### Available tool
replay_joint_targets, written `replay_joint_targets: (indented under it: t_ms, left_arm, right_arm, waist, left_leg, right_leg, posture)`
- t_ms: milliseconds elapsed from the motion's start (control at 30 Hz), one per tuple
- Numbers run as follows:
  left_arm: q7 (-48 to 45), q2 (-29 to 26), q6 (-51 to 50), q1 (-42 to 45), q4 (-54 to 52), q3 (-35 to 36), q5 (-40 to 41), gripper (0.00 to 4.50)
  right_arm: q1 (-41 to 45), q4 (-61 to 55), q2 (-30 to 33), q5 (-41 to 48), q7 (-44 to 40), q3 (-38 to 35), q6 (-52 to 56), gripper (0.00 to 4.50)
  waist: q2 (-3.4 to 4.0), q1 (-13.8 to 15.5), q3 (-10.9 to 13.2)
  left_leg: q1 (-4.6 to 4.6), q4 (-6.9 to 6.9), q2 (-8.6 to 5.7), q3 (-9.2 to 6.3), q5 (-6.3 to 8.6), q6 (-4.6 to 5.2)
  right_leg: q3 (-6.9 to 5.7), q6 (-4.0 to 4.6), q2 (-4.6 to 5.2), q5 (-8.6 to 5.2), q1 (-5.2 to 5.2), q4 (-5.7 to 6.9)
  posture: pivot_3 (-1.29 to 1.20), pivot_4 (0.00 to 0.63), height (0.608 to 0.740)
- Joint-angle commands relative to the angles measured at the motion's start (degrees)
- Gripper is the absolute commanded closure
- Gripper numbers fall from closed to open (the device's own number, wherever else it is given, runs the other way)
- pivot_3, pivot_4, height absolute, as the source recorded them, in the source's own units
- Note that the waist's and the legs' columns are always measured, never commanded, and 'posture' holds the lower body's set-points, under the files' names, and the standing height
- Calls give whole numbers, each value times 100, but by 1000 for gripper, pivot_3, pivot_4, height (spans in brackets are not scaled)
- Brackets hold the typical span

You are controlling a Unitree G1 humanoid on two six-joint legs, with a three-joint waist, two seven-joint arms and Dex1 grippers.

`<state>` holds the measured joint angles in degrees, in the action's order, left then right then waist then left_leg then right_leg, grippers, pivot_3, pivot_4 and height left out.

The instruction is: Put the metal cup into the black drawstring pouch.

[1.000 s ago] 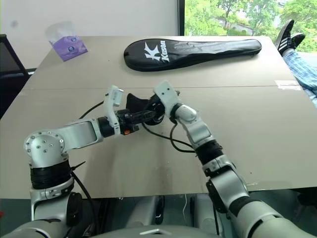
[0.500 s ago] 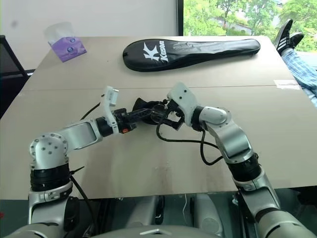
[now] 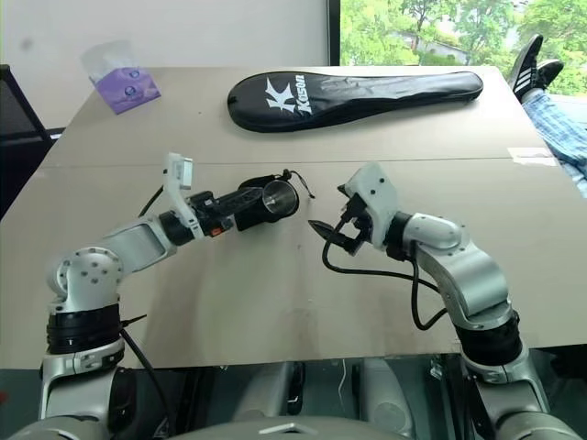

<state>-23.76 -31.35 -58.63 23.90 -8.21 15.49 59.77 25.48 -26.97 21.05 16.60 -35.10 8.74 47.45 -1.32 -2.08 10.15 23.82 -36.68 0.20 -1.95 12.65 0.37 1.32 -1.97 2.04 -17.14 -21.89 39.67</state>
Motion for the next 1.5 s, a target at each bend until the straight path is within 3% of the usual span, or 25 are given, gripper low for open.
replay_joint_targets:
  t_ms: [33,200,367,700,800,1033,1100,1500]
  left_arm:
    - [-559,-255,138,-39,140,302,57,4500]
    - [-1318,-762,205,-182,157,301,-90,4500]
    - [-1628,-973,212,-311,124,328,-195,4500]
    - [-1724,-1288,-54,-1234,-1038,853,275,4500]
    - [-1632,-1294,-69,-1484,-1300,1033,440,4500]
    - [-1445,-1236,15,-1838,-1495,1241,628,4500]
    - [-1421,-1201,66,-1876,-1507,1221,635,4500]
    - [-1599,-930,395,-1798,-1304,893,552,4500]
  right_arm:
    - [-40,773,-351,-424,312,423,-895,50]
    - [316,2367,-561,-1385,574,1044,-2469,50]
    - [613,3529,-1022,-1524,708,972,-3341,50]
    - [1640,6279,-2437,-1545,575,851,-5156,50]
    - [1884,6836,-2616,-1579,583,759,-5466,800]
    - [1882,6948,-2533,-1585,646,494,-5783,3906]
    - [1797,6752,-2430,-1643,718,433,-5807,4452]
    - [1127,4469,-1818,-1667,981,139,-4822,4452]
  waist:
    - [1,-16,1]
    - [2,-20,5]
    - [1,-12,8]
    - [-2,-48,12]
    - [-1,-29,12]
    - [-1,-21,12]
    - [-1,-21,12]
    - [-1,-28,12]
  left_leg:
    - [-2,3,1,3,0,0]
    - [-1,5,0,8,-1,0]
    - [1,8,1,4,-3,-5]
    - [-1,20,8,7,-15,-25]
    - [-2,21,7,10,-15,-25]
    - [0,21,5,7,-14,-25]
    - [0,22,5,5,-14,-25]
    - [0,23,5,8,-12,-20]
  right_leg:
    - [-1,0,-1,0,0,0]
    - [-8,0,-5,0,-4,-1]
    - [-8,0,-2,0,-6,-3]
    - [11,1,-1,1,-12,-4]
    - [14,1,1,1,-14,-4]
    - [11,2,7,1,-15,-4]
    - [10,2,6,1,-16,-1]
    - [13,2,6,1,-16,0]
  posture:
    - [0,150,740]
    - [0,150,740]
    - [0,150,740]
    - [0,150,740]
    - [0,150,740]
    - [0,150,740]
    - [0,150,740]
    - [0,150,740]
